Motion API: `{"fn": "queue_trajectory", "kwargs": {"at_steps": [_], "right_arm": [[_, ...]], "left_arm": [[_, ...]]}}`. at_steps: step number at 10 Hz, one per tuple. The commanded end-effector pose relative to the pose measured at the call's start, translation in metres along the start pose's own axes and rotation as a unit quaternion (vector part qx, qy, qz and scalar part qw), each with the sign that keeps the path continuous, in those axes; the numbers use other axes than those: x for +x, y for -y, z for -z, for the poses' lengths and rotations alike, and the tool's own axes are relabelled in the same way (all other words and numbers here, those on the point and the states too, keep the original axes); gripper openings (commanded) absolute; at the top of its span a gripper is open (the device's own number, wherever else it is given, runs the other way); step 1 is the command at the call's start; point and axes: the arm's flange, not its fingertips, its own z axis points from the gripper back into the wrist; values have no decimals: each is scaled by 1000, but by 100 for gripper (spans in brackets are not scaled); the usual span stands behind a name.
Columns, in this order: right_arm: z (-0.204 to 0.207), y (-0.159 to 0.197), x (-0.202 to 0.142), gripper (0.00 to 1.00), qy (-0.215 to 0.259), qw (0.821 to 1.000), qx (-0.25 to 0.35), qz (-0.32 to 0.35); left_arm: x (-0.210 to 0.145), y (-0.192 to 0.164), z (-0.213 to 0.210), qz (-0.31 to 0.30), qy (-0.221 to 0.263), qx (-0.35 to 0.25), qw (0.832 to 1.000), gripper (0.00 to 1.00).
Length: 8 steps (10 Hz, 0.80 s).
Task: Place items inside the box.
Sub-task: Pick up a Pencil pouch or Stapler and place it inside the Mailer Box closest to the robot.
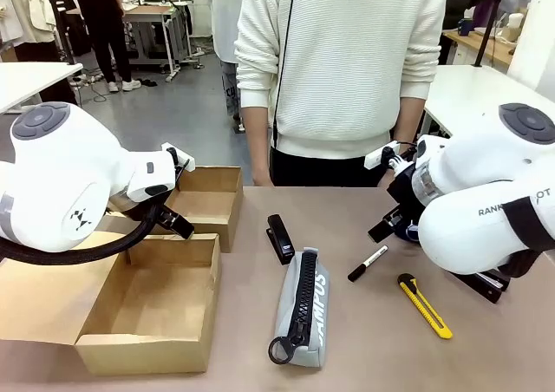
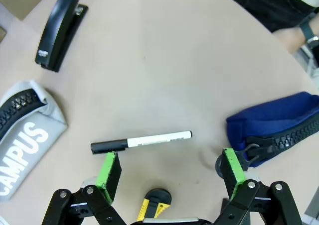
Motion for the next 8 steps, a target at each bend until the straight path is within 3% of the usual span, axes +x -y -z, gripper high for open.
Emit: {"fn": "queue_trajectory", "kwargs": {"at_steps": [1, 8], "right_arm": [[0, 0, 0, 100, 0, 1000, 0, 0], [0, 0, 0, 100, 0, 1000, 0, 0]], "left_arm": [[0, 0, 0, 0, 0, 0, 1000, 100], [0, 0, 0, 0, 0, 0, 1000, 100]]}}
